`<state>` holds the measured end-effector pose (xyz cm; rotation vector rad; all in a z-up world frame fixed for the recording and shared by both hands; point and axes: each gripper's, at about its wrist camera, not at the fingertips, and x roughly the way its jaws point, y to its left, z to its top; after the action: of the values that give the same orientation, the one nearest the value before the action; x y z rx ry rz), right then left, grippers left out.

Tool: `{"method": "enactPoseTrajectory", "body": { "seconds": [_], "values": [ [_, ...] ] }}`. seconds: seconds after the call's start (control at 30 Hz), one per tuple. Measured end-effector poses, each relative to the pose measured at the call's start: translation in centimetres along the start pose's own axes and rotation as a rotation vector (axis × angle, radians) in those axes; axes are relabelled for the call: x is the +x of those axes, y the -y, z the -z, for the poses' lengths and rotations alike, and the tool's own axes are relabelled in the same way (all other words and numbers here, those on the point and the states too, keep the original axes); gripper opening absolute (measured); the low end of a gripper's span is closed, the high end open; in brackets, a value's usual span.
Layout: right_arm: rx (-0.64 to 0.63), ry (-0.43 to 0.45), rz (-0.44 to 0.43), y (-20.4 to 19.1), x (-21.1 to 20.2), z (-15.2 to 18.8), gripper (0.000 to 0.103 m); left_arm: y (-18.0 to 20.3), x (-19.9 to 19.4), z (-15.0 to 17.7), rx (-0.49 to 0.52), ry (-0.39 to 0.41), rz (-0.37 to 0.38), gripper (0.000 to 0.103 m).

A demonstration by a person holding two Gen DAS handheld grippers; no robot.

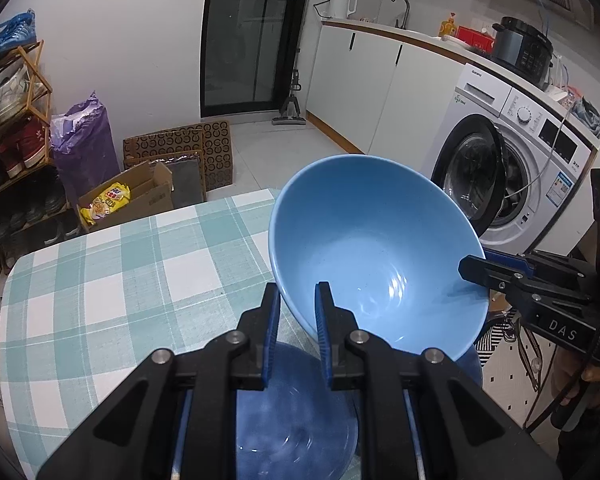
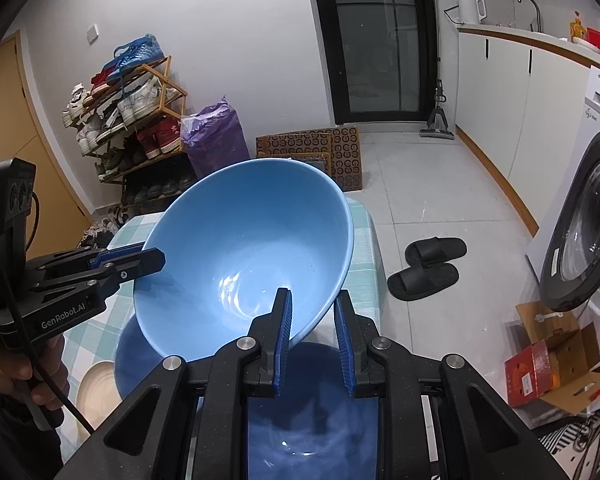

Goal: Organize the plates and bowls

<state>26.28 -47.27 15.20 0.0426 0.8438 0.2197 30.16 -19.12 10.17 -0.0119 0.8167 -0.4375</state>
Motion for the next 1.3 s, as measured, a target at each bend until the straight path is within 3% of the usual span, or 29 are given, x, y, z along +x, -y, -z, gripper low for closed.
{"method": "enactPoseTrajectory", "body": {
  "seconds": [1.3],
  "values": [
    [-0.08, 0.0, -0.07, -7.8, -2.0, 2.9, 0.022, -4.2, -6.0, 5.3, -0.054, 0.024, -0.041, 0.016]
  ]
}}
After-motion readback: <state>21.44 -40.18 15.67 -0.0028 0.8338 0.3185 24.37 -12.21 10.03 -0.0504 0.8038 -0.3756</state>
